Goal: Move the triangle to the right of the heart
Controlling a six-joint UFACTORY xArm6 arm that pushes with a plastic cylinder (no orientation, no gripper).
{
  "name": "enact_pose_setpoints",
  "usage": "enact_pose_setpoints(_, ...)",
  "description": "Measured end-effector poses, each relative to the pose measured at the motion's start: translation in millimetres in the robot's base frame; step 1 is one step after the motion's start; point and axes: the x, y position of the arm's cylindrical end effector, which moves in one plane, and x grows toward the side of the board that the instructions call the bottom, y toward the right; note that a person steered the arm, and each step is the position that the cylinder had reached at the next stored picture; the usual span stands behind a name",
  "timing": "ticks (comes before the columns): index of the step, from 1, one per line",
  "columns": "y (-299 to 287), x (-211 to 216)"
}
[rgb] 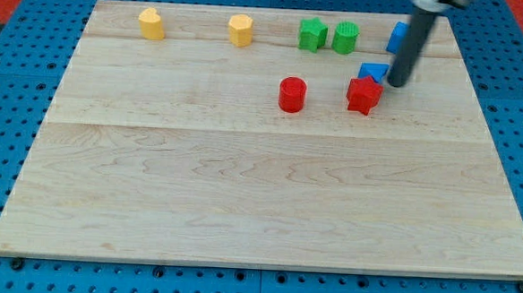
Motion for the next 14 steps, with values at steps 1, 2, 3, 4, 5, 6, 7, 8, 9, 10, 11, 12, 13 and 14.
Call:
enact_pose_setpoints(1,-65.7,-17.7)
enact_pose_setpoints(2,-87.8,-8.4)
enact_pose_setpoints(3,-155.7,0.9)
enact_pose_setpoints(4,-160.5,28.0)
enact_pose_setpoints(5,-198.2,14.4)
enact_pose_setpoints(6,-226.0,-34.2)
enact_pose_setpoints(7,-243.6,-29.5)
enact_pose_setpoints(8,-247.4,-4.8)
enact_pose_setpoints(9,-260.1,9.7)
enact_pose_setpoints(10,-273.7,16.9)
enact_pose_setpoints(11,-284.2,9.9)
enact_pose_setpoints(12,-283.3,-3.3)
enact_pose_setpoints(13,-284.7,-27.5)
enact_pose_setpoints(14,-302.0,-37.4)
